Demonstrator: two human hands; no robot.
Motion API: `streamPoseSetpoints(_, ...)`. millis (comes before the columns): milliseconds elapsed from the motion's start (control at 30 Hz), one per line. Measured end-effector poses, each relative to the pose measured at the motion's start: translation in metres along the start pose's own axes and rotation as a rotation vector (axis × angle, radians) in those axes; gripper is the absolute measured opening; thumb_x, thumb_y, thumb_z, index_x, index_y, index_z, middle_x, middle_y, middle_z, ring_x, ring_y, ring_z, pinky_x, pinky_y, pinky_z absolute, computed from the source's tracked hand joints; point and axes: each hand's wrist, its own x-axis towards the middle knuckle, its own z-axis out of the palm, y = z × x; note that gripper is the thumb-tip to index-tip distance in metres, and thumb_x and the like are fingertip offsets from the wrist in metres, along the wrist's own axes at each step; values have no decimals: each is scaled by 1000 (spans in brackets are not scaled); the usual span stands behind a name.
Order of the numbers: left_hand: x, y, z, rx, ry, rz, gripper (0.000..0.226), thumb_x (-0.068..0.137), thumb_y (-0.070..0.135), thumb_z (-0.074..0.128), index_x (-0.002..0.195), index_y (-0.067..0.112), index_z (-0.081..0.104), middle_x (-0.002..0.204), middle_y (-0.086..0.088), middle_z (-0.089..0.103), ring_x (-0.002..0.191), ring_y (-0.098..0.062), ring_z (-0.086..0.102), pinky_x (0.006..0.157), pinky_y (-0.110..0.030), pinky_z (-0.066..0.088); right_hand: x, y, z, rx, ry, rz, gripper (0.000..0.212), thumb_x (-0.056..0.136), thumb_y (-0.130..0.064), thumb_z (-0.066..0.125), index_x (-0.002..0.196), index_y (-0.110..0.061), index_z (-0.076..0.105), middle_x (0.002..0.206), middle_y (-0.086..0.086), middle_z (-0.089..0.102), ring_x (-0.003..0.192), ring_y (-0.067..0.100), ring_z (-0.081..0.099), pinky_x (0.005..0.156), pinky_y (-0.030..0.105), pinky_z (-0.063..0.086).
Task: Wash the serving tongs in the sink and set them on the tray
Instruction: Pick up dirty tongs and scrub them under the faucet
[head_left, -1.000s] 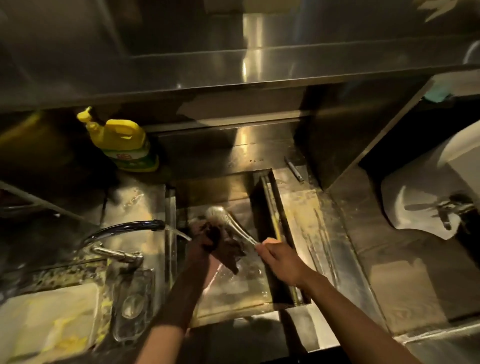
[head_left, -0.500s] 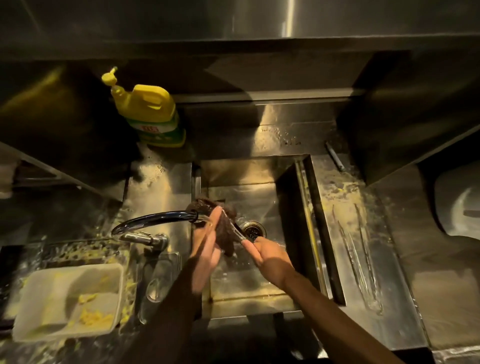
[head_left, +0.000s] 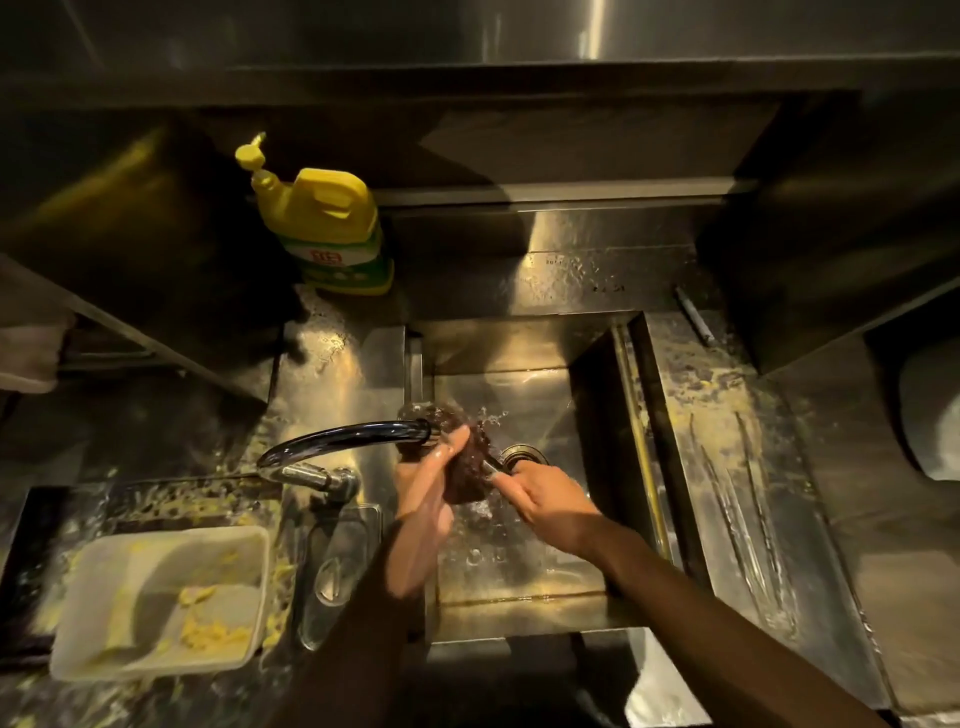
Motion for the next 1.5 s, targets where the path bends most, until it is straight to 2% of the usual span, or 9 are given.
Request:
streamPoseSetpoints(67,7,6,-9,39,68,-21,76,52,22,93,117,0,61,113,-20,70,91,-31,73,76,-48,61,-8,14,-19,-147,-76,-23,52,103,-53,35,73,-19,59,85,0,51,70,12,50,67,28,39)
streamPoseSetpoints(233,15,16,-26,373,21,19,76,58,27,90,122,5,56,114,-17,69,97,-32,70,77,-48,60,-17,38,-56,-457,-123,-73,61,98,-62,34,77,-17,70,91,-7,55,75,10,57,70,23,40)
streamPoseSetpoints(467,14,-4,4,17,475,68,30,86,27,72,107,8,63,101,-11,71,84,-23,68,67,-27,53,-13,11,-14,-218,-78,64,62,98,-65,34,60,-20,56,75,1,57,63,14,52,64,30,39)
streamPoseSetpoints(767,2,-6,6,279,160,47,27,74,28,84,91,16,67,90,-1,74,79,-12,70,69,-27,53,-16,8,8,74,50,123,52,102,-53,40,65,-18,52,68,5,56,63,21,54,65,37,44)
streamPoseSetpoints(933,13,21,-22,447,-64,4,36,71,25,85,97,5,69,87,-17,70,67,-26,66,63,-42,57,-29,46,-37,-398,-135,2,65,97,-65,33,76,-12,65,88,-2,56,69,10,52,66,28,38)
streamPoseSetpoints(1067,8,7,-10,842,-149,221,19,79,32,79,92,26,66,90,2,72,84,-16,67,73,-26,51,-27,37,-38,-480,-136,-52,58,99,-62,34,72,-19,61,89,-2,55,73,14,51,69,28,36)
streamPoseSetpoints(1200,8,-3,-4,448,107,265,19,82,27,77,93,16,66,86,4,71,78,-8,71,64,-15,53,-32,42,-22,-374,-91,15,61,97,-65,29,70,-22,62,92,-1,57,76,14,55,77,32,46)
streamPoseSetpoints(1300,12,-10,0,-22,287,87,31,85,25,74,108,11,60,99,-7,69,87,-21,68,77,-32,56,-39,43,-3,-211,19,89,75,89,-75,22,73,-18,68,86,-4,56,75,12,55,76,33,46)
streamPoseSetpoints(1500,5,-7,-6,-388,170,-42,11,90,7,49,87,9,59,86,-10,63,80,-27,62,75,-45,52,-55,46,4,40,263,109,71,89,-60,20,102,-11,69,84,-1,55,76,11,47,70,27,36)
